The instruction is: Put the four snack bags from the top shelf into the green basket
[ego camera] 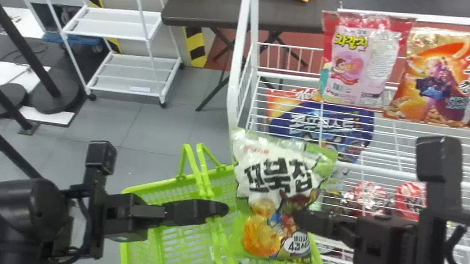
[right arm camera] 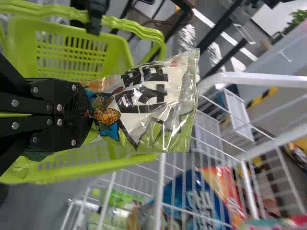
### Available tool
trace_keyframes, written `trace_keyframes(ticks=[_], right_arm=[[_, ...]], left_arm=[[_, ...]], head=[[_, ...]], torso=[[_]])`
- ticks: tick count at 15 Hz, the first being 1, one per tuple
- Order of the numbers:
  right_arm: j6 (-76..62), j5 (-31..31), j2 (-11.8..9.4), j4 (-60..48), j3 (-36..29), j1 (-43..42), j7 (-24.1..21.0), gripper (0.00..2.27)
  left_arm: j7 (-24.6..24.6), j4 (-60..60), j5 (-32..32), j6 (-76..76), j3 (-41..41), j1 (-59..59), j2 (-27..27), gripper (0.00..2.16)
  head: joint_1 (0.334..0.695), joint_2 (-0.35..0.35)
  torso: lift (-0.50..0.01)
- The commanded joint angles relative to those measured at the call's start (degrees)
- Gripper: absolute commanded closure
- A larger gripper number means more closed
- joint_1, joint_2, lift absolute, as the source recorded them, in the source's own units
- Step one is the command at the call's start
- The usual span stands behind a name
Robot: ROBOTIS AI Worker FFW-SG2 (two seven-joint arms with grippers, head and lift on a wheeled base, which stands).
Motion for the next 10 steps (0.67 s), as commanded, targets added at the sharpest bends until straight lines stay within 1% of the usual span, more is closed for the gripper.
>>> trace_keyframes(ticks=[1, 4, 5, 6, 10], right_arm=[[-5.9, 2.1, 0.0, 5.8, 5.8, -0.6, -0.2, 2.25], [-16.3, 4.2, 0.1, 14.5, 12.3, -2.6, -0.2, 2.25], [-17.0, 4.1, 0.3, 17.2, 13.9, -3.5, -0.3, 2.25], [-18.6, 4.2, 0.5, 19.6, 15.8, -4.2, -0.7, 2.25], [-19.0, 3.2, 0.6, 25.6, 20.7, -5.7, -1.4, 2.23]], left_arm=[[-0.7, -0.3, 0.3, 0.4, 0.2, 0.0, -0.1, 2.15], [-0.7, -0.5, 0.8, 0.4, 0.2, 0.2, -0.2, 2.15], [-0.7, -0.6, 1.3, 0.4, 0.3, 0.2, -0.2, 2.15], [-0.7, -0.6, 1.3, 0.4, 0.3, 0.2, -0.2, 2.15], [-0.7, -0.6, 1.6, 0.4, 0.7, 0.2, -0.2, 2.15]], head=[[0.695, 0.246], [0.695, 0.301], [0.695, 0.315], [0.695, 0.347], [0.695, 0.35]], torso=[[0.0], [0.0], [0.0], [0.0], [0.0]])
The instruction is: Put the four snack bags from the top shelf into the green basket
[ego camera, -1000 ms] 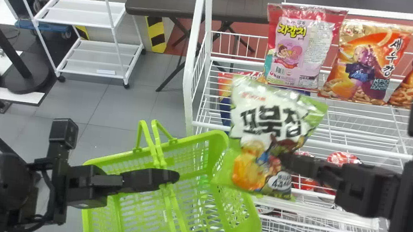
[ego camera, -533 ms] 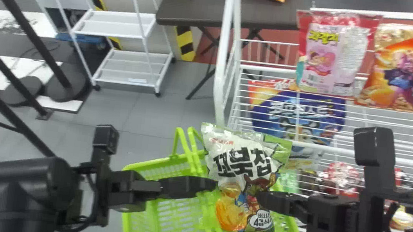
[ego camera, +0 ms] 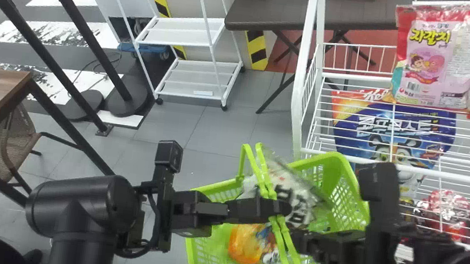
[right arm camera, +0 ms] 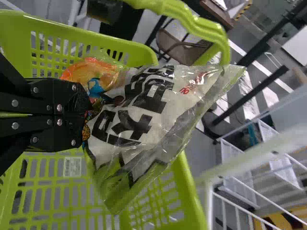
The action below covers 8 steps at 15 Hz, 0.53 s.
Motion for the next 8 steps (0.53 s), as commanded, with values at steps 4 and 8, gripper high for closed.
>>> trace_keyframes(ticks=[4, 8], right_arm=[[0.3, -0.9, -0.5, 0.6, -0.1, -0.2, -0.1, 0.0], [5.6, -1.6, -0.8, -8.9, -9.6, 1.6, 0.1, 0.06]], left_arm=[[-0.7, 0.2, 0.0, 0.4, 0.1, -0.5, 0.0, 2.15], [-0.7, 0.4, 0.0, 0.4, 0.3, -0.9, 0.2, 2.15]], head=[[0.695, 0.35], [0.695, 0.35]], torso=[[0.0], [0.0]])
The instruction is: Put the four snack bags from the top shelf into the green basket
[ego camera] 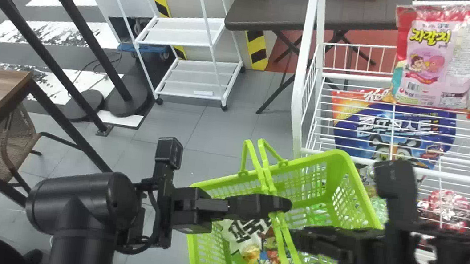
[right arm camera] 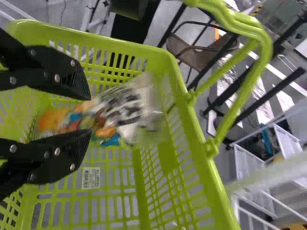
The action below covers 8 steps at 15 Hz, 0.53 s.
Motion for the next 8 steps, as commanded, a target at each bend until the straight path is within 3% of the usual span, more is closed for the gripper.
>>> trace_keyframes(ticks=[1, 2, 5, 6, 8], right_arm=[[3.8, -0.1, -0.1, -7.3, -7.2, 0.9, 0.2, 0.06], [4.2, -0.1, -0.1, -9.7, -10.5, 0.9, 0.2, 0.06], [3.1, 2.6, -0.1, -11.9, -18.6, -3.5, -0.2, 0.07], [2.0, 4.9, -0.2, -10.2, -19.8, -6.2, -0.3, 0.07], [-5.5, 9.1, -0.2, -3.5, -19.6, -10.7, -1.6, 0.07]], left_arm=[[-0.7, 0.0, 0.0, 0.4, 0.5, -0.1, 0.1, 2.15], [-0.7, 0.1, 0.0, 0.4, 0.6, -0.1, 0.2, 2.15], [-0.7, 0.2, 0.0, 0.4, 0.8, -0.1, 0.2, 2.15], [-0.7, 0.2, 0.0, 0.4, 0.8, -0.1, 0.2, 2.15], [-0.7, 0.3, 0.0, 0.4, 0.6, -0.1, 0.2, 2.15]], head=[[0.695, 0.35], [0.695, 0.35], [0.695, 0.245], [0.695, 0.177], [0.695, 0.113]], torso=[[0.0], [0.0], [0.0], [0.0], [0.0]])
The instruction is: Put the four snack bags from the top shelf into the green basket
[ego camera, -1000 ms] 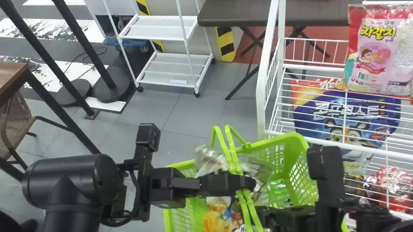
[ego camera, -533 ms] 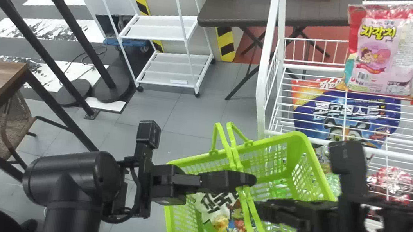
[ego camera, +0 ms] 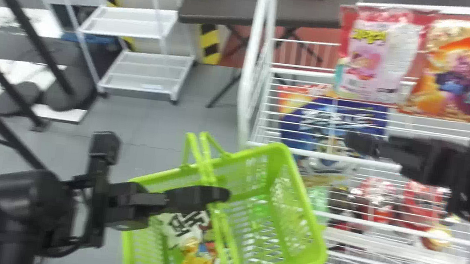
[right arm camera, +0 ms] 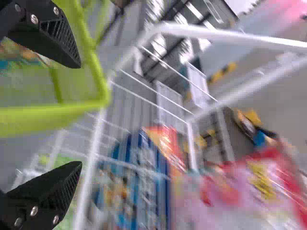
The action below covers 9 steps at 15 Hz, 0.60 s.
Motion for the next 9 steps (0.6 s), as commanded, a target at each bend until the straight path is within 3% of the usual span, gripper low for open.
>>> trace_keyframes(ticks=[1, 4, 9], right_arm=[[-9.0, 4.6, 0.1, 8.4, 0.7, -5.3, -0.8, 0.07], [-22.9, 8.7, 0.1, 21.9, 3.3, -11.5, -3.2, 0.07], [-40.2, 11.3, 0.8, 46.0, 7.9, -22.3, -5.3, 0.07]], left_arm=[[-0.7, 0.1, 0.0, 0.4, -0.1, 0.0, 0.0, 2.15], [-0.7, 0.2, 0.0, 0.4, 0.8, 0.4, 0.1, 2.15], [-0.7, 0.4, 0.4, 0.4, 2.1, 1.1, 0.2, 2.15]], head=[[0.695, 0.091], [0.695, 0.036], [0.695, 0.04]], torso=[[0.0], [0.0], [0.0]])
